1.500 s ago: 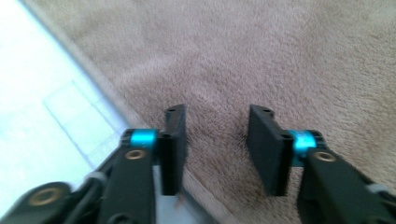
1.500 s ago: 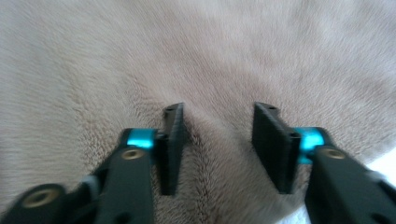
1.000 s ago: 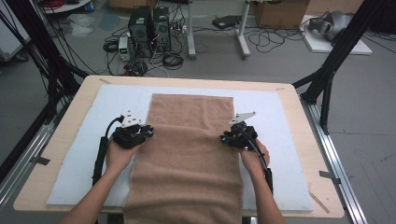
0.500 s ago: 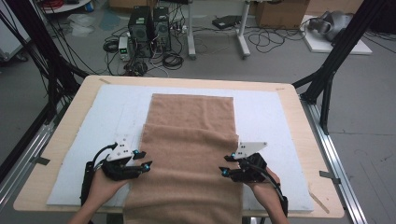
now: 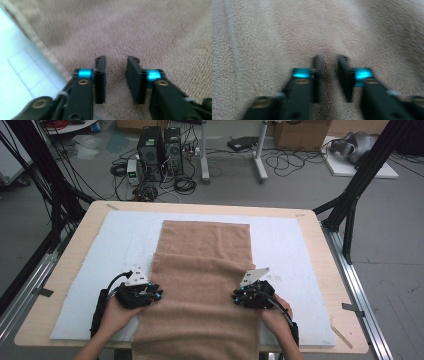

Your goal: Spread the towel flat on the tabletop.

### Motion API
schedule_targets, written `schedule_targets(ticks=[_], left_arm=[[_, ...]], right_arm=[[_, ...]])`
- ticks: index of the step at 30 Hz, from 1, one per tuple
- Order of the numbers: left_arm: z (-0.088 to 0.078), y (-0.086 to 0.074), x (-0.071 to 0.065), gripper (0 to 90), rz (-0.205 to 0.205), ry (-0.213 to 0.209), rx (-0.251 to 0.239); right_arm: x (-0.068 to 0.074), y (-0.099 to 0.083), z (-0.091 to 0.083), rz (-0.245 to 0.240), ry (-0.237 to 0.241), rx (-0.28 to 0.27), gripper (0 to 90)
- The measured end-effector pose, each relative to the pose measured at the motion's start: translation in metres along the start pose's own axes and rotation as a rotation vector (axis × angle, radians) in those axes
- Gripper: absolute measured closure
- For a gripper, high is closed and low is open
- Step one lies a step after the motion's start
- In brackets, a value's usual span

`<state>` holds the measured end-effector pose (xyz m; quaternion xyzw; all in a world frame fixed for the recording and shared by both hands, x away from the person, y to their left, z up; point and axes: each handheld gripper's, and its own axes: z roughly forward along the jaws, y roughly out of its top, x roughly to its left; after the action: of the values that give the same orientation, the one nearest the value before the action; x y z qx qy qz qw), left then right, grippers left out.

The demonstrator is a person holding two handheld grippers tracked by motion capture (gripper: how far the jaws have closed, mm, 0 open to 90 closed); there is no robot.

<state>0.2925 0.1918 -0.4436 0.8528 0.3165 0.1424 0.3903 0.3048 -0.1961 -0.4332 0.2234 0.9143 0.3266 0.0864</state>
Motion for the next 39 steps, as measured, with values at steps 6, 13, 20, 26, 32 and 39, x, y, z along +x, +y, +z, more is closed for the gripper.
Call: schedule_targets(ticks=[6, 13, 20, 26, 32, 39], left_arm=[[0.005, 0.009, 0.004, 86.7, 0.003, 0.067, -0.031], [0.011, 0.021, 0.017, 74.8, -0.040, 0.108, -0.062], [-0.023, 0.017, -0.002, 65.2, 0.011, 0.048, -0.122], [-0.031, -0.006, -0.022, 58.9, 0.036, -0.020, -0.098], [-0.019, -0.024, -0.033, 46.5, 0.053, -0.088, -0.036], [-0.027, -0.026, -0.045, 85.2, 0.080, -0.138, -0.025]], right_arm=[[-0.009, 0.017, -0.004, -0.008, -0.078, 0.022, 85.5], [-0.024, 0.017, 0.001, 0.045, -0.102, 0.015, 72.7], [-0.006, 0.007, -0.035, 0.032, -0.079, -0.112, 64.8], [0.025, -0.008, -0.037, 0.001, 0.001, -0.111, 60.3], [0.030, -0.022, -0.013, 0.023, 0.042, -0.047, 57.6], [0.035, -0.028, -0.014, 0.029, 0.092, -0.085, 84.8]])
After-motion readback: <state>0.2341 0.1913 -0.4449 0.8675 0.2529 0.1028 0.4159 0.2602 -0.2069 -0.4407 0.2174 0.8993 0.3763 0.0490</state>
